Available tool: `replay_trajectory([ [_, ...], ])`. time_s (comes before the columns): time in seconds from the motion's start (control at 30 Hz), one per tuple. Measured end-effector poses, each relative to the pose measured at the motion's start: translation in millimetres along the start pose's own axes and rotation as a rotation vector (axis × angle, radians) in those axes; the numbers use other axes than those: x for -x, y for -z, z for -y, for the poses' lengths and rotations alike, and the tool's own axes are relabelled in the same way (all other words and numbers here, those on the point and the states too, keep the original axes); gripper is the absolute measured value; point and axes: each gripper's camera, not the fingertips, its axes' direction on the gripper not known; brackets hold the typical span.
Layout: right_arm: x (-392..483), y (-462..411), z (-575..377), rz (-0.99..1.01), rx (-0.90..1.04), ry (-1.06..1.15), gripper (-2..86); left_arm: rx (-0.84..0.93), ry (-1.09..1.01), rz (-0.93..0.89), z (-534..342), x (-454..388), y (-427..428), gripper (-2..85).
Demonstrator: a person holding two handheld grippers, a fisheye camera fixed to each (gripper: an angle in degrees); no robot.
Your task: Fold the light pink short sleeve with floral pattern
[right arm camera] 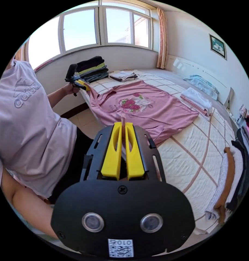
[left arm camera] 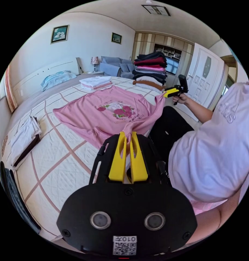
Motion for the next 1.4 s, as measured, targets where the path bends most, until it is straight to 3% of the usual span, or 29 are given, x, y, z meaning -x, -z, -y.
replay_trajectory([
  [0.17,-91,-38,57,-0.092,-0.007,-0.111,3.7,0.072,0.036,0.019,68,94,-37,0.1],
  [0.27,-141,-118,73,-0.097,0.192,-0.219,3.7,0.225,0.072,-0.014,85,143,-102,0.4],
  [0.37,-155,-175,74,-0.105,0.34,-0.252,3.8,0.25,0.121,-0.089,87,168,-135,0.7],
  [0.47,-146,-168,79,-0.125,0.275,-0.198,3.9,0.17,0.039,-0.133,91,160,-121,1.5],
  [0.53,-147,-151,75,-0.013,0.179,-0.166,4.1,0.14,0.036,-0.181,89,165,-114,2.5],
  [0.63,-166,-158,73,0.031,0.269,-0.197,5.3,0.173,0.135,-0.195,83,192,-111,4.1],
  [0.83,-181,-163,102,0.02,0.206,-0.244,6.3,0.13,0.245,-0.133,113,216,-93,6.0],
  [1.03,-177,-231,139,-0.008,0.393,-0.162,6.2,0.405,0.099,-0.15,182,200,-173,6.0],
  [1.2,-169,-248,143,0.029,0.439,-0.115,3.4,0.6,-0.105,-0.09,199,155,-224,3.3],
  [1.4,-172,-200,131,0.03,0.236,-0.178,2.0,0.349,0.001,-0.065,195,162,-174,1.1],
])
